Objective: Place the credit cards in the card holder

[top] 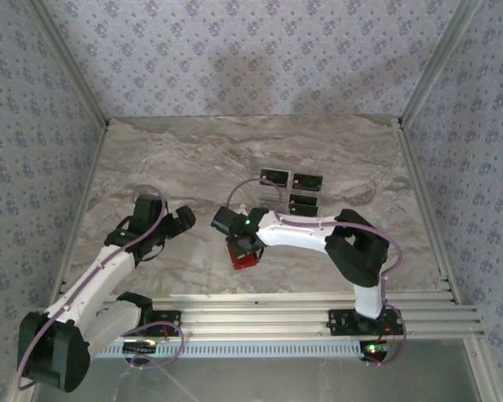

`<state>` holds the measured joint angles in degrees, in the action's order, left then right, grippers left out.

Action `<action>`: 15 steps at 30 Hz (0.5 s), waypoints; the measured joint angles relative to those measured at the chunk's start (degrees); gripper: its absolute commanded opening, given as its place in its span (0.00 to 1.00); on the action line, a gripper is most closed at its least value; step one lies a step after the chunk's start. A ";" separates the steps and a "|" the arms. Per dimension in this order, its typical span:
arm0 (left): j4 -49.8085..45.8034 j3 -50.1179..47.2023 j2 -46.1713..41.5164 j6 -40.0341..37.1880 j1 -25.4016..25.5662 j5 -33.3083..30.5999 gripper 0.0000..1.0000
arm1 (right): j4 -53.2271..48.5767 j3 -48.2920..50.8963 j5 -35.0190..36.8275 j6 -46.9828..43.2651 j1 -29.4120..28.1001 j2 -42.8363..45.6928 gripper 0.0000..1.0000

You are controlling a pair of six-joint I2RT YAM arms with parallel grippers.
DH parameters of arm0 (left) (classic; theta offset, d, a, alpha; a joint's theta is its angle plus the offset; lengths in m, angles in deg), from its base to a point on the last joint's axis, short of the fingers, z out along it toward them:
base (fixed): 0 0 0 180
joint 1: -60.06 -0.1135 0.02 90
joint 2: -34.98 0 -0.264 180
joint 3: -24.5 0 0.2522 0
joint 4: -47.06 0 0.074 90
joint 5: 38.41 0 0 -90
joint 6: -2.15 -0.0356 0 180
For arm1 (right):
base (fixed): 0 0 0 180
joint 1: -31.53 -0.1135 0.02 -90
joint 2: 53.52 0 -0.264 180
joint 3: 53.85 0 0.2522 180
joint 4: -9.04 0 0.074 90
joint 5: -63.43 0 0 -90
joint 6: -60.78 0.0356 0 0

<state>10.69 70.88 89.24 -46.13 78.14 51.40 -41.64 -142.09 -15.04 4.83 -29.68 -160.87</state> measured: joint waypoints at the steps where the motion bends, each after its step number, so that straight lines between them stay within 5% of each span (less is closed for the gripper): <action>1: 0.33 0.00 0.28 0.24 0.15 0.66 1.00 | 0.15 0.20 -0.39 0.00 0.22 0.83 0.00; 15: 10.29 0.00 6.95 6.23 10.43 3.65 0.95 | 2.47 0.52 -3.37 0.04 2.47 6.86 0.00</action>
<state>20.98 70.88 96.19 -39.90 88.57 55.05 -39.17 -141.56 -18.40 4.87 -27.21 -154.01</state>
